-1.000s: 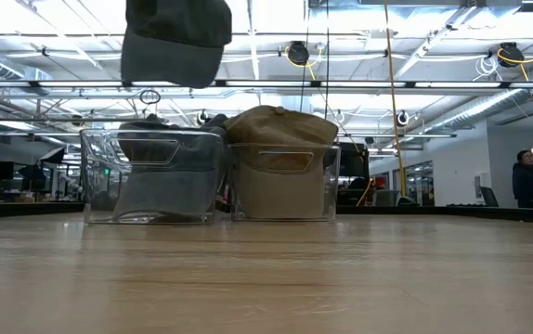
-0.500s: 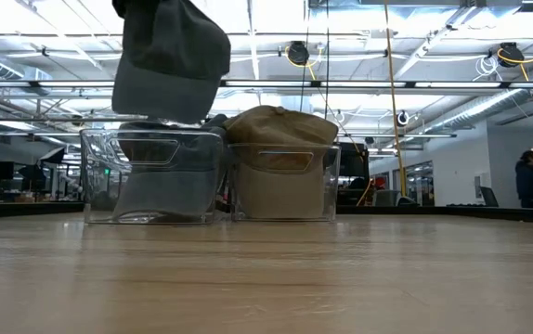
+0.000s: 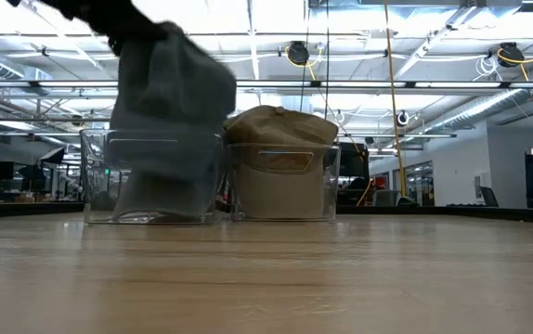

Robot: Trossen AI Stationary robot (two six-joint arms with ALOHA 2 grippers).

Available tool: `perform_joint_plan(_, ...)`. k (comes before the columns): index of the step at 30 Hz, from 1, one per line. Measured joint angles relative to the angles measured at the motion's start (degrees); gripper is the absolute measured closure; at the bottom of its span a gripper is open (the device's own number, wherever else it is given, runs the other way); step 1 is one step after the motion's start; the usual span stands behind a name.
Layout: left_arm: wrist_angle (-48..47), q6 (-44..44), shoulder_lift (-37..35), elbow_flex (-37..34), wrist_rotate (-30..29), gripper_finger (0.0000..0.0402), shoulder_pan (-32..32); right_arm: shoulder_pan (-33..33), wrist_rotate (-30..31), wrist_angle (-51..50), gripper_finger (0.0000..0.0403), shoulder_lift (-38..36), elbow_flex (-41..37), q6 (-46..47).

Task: Pick & Place hat
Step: Put the blue cap into the left transparent bin, then return to Home Position

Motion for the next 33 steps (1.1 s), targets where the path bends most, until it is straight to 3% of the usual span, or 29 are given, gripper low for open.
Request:
perform_joint_plan(7,6.2,-4.8,0.0,-7.8,-2.5,0.0396,-3.9,0.0,0.1,0.4,0.016,0.0,0.0,-0.4)
perform_joint_plan(12,9.8,-6.5,0.0,-8.3,-4.1,0.0387,-4.4,0.0,0.2,0.4,0.016,0.0,0.0,-0.4)
perform_joint_plan(19,11.2,-10.6,0.0,-7.9,-4.6,0.0297,-4.3,0.0,0.2,1.8,0.0143,0.0,0.0,0.9)
perform_joint_plan(27,11.3,-17.0,-0.5,-7.8,-5.4,0.0157,-4.3,0.0,0.2,1.7,0.0109,0.0,0.0,-0.2)
perform_joint_plan(33,17.9,-17.0,-2.3,-7.8,-5.2,0.0079,-4.3,0.0,0.0,1.3,0.0104,0.0,0.0,-0.6)
